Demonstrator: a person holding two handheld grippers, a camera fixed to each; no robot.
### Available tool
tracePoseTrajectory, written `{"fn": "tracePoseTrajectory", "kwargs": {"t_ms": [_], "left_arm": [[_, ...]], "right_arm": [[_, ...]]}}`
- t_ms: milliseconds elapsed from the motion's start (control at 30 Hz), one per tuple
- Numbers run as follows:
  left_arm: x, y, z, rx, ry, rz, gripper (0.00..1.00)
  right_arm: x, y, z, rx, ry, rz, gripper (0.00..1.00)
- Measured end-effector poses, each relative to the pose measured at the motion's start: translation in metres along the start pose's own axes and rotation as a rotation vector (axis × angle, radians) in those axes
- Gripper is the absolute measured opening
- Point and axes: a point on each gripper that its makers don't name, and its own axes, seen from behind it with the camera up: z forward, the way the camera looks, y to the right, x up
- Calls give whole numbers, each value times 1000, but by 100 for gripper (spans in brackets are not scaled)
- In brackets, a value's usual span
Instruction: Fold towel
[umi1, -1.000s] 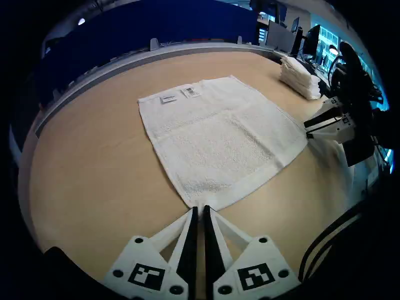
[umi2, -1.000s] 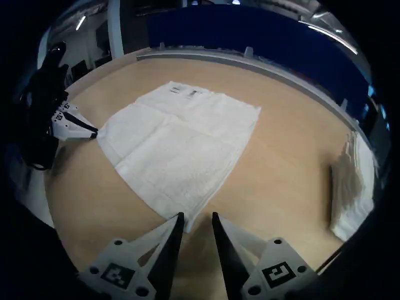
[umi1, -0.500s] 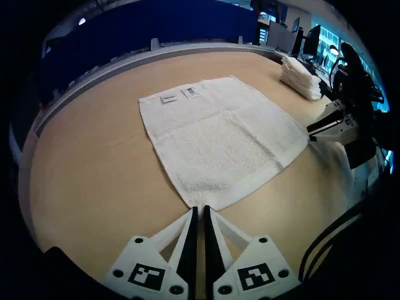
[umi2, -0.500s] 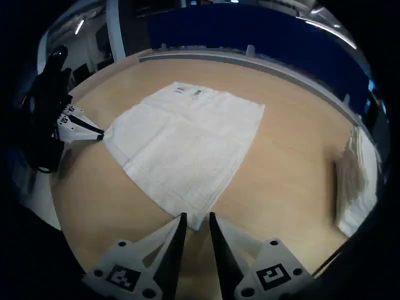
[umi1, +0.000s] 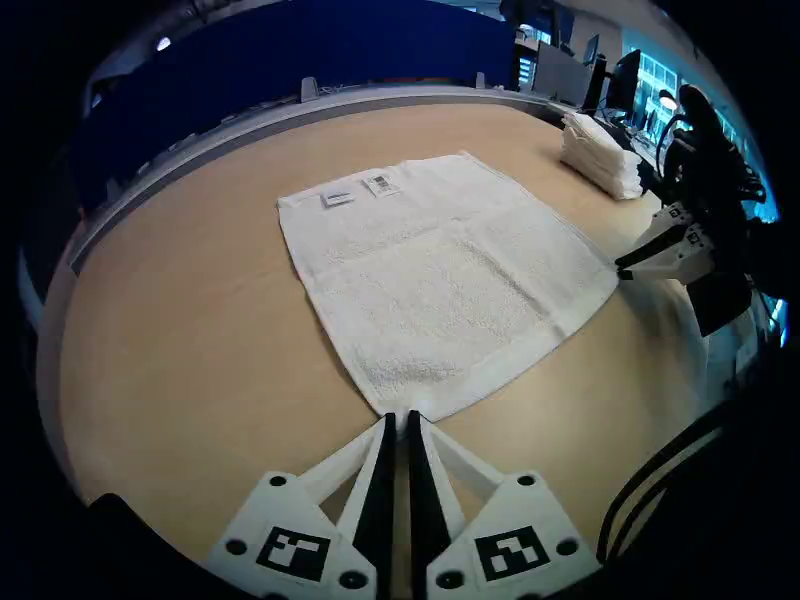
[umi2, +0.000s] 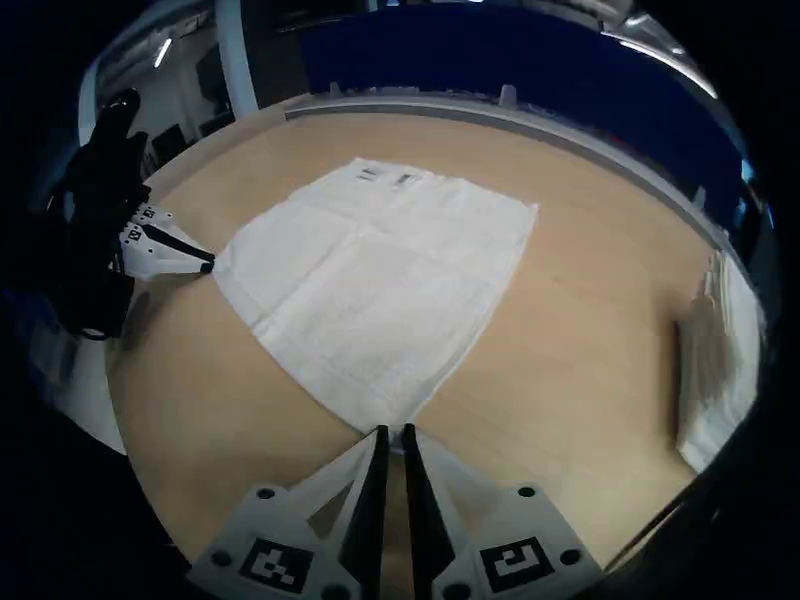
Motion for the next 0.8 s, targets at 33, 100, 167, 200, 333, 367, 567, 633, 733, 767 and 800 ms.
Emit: {"fn": "tracePoseTrajectory", "kwargs": {"t_ms": [33,100,167,200,333,367,567,633,733,767,800], "left_arm": [[0,0,0,0,0,0,8],[0,0,0,0,1,1,8],[0,0,1,0,1,4,8],[0,0,1,0,1,5,8],[0,0,1,1,0,7,8],[0,0,1,1,0,6,8],[0,1,1,1,1,1,8],[1,1,0,2,4,-2,8],[4,1,-2,3,11,-12,8],[6,1,-4,3,15,-17,8],[7,1,-5,3,19,-22,8]], "right_arm": [[0,0,0,0,1,1,10],[1,0,1,-1,3,2,10],[1,1,2,-2,5,4,10],[1,1,2,-2,6,4,10],[2,1,3,-1,6,3,10],[2,1,3,0,6,3,10],[8,1,2,13,16,14,10],[10,1,1,15,22,16,10],[14,2,-2,18,29,15,10],[16,2,-2,18,31,13,10],[17,2,-3,18,34,12,10]]}}
